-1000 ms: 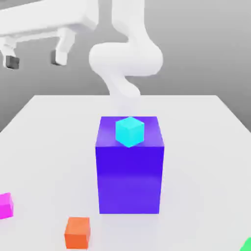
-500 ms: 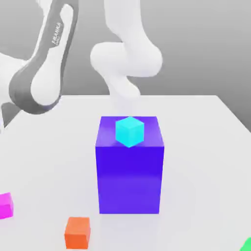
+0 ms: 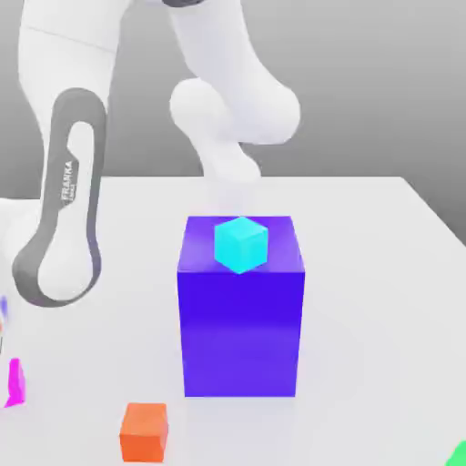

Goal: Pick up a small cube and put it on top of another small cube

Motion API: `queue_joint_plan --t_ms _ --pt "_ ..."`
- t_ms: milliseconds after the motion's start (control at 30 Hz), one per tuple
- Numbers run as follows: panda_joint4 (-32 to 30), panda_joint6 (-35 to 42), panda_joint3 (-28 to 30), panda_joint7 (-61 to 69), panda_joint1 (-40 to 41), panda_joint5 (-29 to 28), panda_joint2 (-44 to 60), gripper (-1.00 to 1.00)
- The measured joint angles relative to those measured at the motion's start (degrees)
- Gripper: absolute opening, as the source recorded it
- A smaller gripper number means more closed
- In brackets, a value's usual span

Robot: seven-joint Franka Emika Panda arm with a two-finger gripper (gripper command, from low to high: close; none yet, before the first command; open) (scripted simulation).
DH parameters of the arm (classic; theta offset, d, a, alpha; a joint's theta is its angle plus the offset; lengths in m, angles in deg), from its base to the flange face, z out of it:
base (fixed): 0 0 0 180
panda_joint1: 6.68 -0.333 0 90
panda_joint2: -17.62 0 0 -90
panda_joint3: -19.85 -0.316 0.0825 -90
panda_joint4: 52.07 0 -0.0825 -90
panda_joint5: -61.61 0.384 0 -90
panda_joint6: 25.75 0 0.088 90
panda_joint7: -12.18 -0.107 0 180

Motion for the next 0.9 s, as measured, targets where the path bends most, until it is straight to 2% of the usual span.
queue_joint_plan --t_ms 100,400,767,867,900 --pt "-1.00 4.15 1.82 -2.00 -2.17 -3.60 -5.29 -1.00" --pt "5.67 9.83 -10.59 8.08 -15.43 -12.72 -4.76 -1.00" --pt "11.65 14.88 -24.52 19.82 -29.90 -21.25 -3.68 -1.00" --pt "14.64 14.11 -27.23 22.36 -34.61 -24.77 0.35 -1.00" --pt "16.16 13.00 -27.56 22.94 -36.63 -26.50 3.11 1.00"
